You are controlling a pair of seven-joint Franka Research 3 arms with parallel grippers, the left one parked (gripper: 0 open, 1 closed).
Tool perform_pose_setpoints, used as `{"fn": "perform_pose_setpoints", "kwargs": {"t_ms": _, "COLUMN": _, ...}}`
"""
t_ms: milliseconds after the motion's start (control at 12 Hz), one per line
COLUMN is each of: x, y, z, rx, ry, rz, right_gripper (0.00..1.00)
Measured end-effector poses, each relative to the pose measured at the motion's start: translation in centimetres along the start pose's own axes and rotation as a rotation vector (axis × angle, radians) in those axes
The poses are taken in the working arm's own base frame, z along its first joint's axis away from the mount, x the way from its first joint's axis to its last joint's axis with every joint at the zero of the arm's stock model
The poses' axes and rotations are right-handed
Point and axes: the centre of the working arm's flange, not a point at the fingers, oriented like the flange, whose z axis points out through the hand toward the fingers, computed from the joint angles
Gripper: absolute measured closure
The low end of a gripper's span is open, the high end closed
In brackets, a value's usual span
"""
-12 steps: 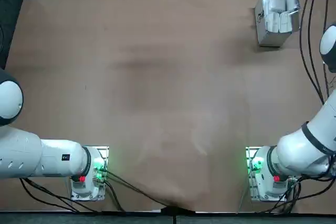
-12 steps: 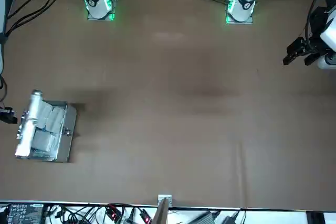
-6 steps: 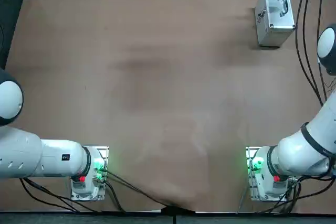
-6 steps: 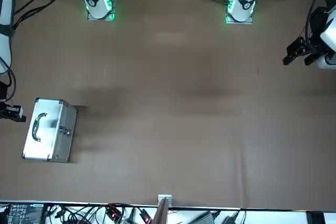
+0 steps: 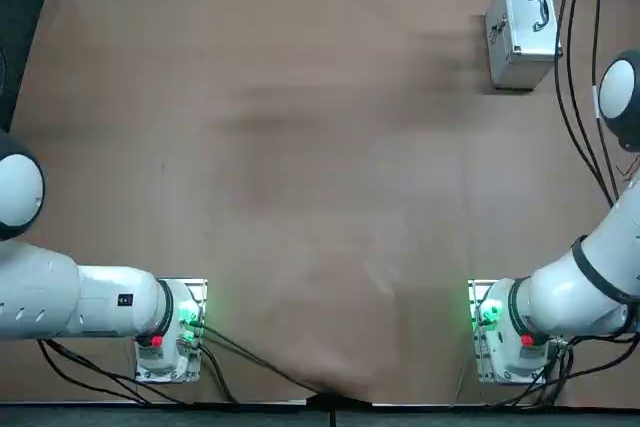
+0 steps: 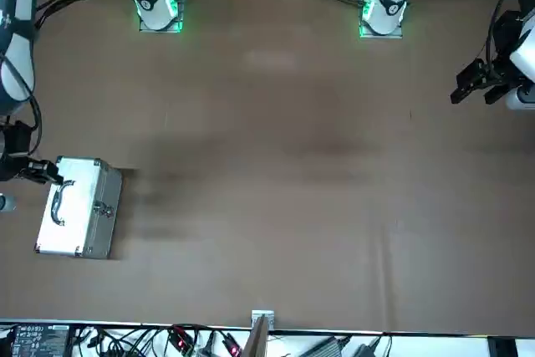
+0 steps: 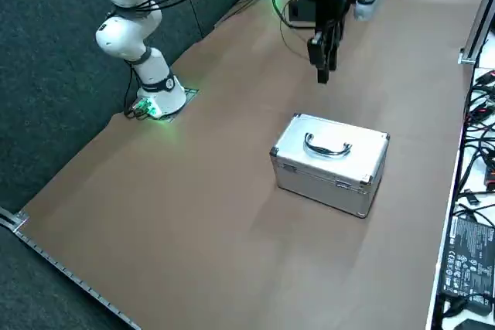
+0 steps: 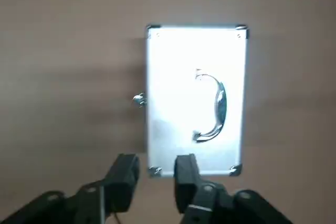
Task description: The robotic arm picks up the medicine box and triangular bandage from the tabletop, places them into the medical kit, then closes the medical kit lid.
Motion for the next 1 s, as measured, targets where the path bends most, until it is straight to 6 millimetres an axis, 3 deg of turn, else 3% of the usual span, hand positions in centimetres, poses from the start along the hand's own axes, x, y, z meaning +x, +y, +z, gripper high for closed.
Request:
{"fn": "perform_pose_setpoints", "kwargs": {"t_ms": 167, "x": -0.8, "y": -2.0, "z": -1.3, "rx": 0.029, "ry": -0.023, "rz": 0.002, "right_gripper": 0.38}}
{"fn": "perform_pose_setpoints", "kwargs": {"t_ms": 333, "x": -1.9, "y": -4.0, "z": -3.1, "rx": 0.072, "ry": -0.038, "rz": 0.001, "right_gripper": 0.34}}
{"fn": "perform_pose_setpoints", "kwargs": {"t_ms": 583, "x": -3.6, "y": -6.3, "z": -6.4, "rx": 0.106, "ry": -0.037, "rz": -0.016, "right_gripper": 0.03}}
{"fn": "perform_pose_setpoints", "kwargs": {"t_ms": 833, "x": -5.5, "y": -8.0, "z": -8.9, "rx": 0.112, "ry": -0.056, "rz": -0.035, "right_gripper": 0.00}}
{"fn": "perform_pose_setpoints", "kwargs": {"t_ms": 1000, "x": -7.2, "y": -7.5, "z": -11.1, "rx": 0.117, "ry": -0.058, "rz": -0.025, "right_gripper": 0.00}}
